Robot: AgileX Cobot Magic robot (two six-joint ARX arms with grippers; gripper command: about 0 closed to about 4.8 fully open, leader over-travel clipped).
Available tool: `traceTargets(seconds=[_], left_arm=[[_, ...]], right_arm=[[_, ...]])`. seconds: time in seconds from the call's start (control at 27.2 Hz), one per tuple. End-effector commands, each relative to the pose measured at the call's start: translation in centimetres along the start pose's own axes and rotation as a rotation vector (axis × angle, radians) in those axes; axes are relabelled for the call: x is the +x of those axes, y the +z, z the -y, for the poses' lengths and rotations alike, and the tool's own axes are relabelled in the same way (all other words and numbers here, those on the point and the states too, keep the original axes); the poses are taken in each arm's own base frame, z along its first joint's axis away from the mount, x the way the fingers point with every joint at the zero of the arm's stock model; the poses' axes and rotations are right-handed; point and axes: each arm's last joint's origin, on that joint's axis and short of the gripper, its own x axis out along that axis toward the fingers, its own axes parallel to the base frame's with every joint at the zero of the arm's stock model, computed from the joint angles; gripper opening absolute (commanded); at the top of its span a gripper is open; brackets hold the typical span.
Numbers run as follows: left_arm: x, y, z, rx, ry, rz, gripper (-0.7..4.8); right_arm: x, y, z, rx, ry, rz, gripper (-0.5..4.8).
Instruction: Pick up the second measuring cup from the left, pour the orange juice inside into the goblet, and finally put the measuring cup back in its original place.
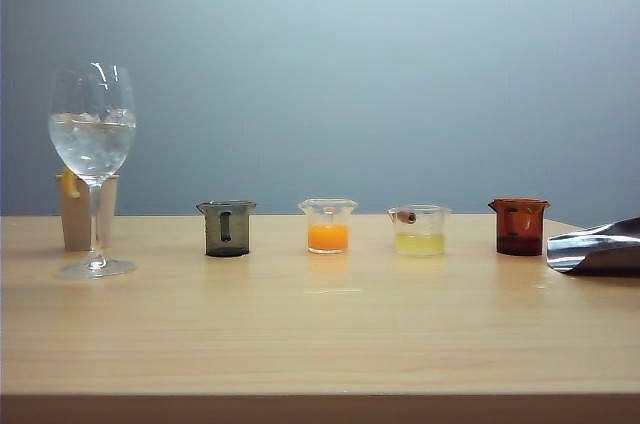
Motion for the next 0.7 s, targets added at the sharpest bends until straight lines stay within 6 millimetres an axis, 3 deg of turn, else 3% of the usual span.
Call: traceTargets(seconds=[0.04,0.11,0.18,0.29,0.44,0.7], left_arm=[[-0.3,1.9,0.2,-0.037,-0.046,0.063,-0.05],[-0.4,3.2,0.3,-0.052,-0.068,0.079,-0.05],[0.3,5.8,0.5,-0.011,-0.066,0.028,-0.05],[1.6,8.1,1.0,0.009,-0.150,-0.008,-0.05],[3.3,10.4,1.7,0.011,-0.275,-0.051,-0.05],[5.5,12.0,2.7,0.092,-0.497,-0.101,-0.05]], right_arm=[[0.7,2.4,-0.8,-0.012,0.021,-0.011,-0.05],[1.7,3.9,-1.4,-0.040,0.044,-0.036,-0.05],[4.5,5.9,-2.9,-0.054,0.110,-0.053,-0.05],[7.1,6.1,-4.7,-0.038,0.151,-0.022,-0.05],[9.4,4.6,-7.8,-0.015,0.196,-0.004,-0.05],[12.1,-1.1,-13.3,-0.038,0.305,-0.111,-0.05]])
